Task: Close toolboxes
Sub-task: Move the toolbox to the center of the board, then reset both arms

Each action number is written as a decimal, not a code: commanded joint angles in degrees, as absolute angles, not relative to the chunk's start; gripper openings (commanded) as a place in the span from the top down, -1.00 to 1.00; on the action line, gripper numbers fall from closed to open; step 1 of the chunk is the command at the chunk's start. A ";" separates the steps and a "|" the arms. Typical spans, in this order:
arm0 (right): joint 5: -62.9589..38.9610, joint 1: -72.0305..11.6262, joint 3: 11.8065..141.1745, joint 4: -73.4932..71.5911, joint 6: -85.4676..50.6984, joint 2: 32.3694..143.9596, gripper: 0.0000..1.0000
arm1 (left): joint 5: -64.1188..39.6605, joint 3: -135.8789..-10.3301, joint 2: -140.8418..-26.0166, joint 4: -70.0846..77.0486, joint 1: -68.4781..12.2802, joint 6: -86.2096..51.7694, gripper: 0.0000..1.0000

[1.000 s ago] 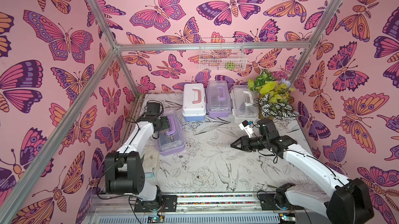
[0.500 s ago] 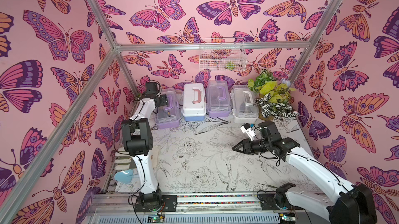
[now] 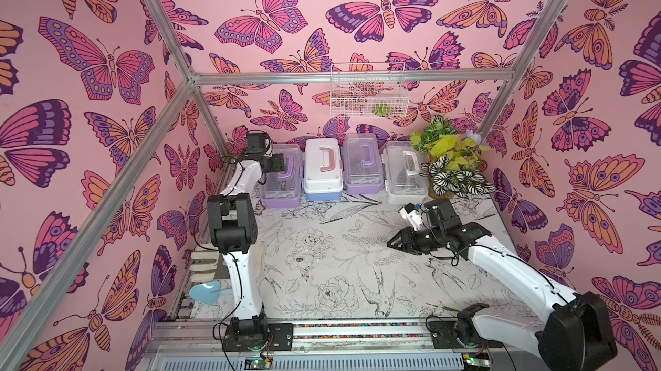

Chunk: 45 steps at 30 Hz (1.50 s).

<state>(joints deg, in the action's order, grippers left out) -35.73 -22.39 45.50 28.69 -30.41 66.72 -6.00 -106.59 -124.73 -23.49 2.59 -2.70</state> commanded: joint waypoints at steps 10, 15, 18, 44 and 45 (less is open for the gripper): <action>-16.17 -12.95 51.72 28.64 -25.84 66.69 -0.99 | 3.91 -86.99 -104.16 -19.46 1.16 -2.47 -0.95; -3.71 -9.16 52.16 27.57 -18.61 70.27 -0.99 | 6.17 -57.38 -85.98 -1.53 0.74 -6.89 -0.95; 12.54 -9.07 48.66 21.19 -13.35 72.40 -0.98 | 9.38 -47.98 -80.51 0.91 0.70 -4.67 -0.95; 14.02 -1.85 22.87 -46.57 -5.31 86.07 -0.98 | 5.97 -21.52 -88.87 51.45 1.29 0.39 -0.95; 14.06 -1.89 22.80 -46.50 -5.25 85.90 -0.98 | 5.97 -21.69 -88.61 50.72 1.25 0.39 -0.95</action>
<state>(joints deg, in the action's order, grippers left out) 15.33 -2.02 22.74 -42.57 -4.64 86.19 6.85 -22.41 -88.25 45.76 1.45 -0.23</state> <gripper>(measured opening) 0.991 0.975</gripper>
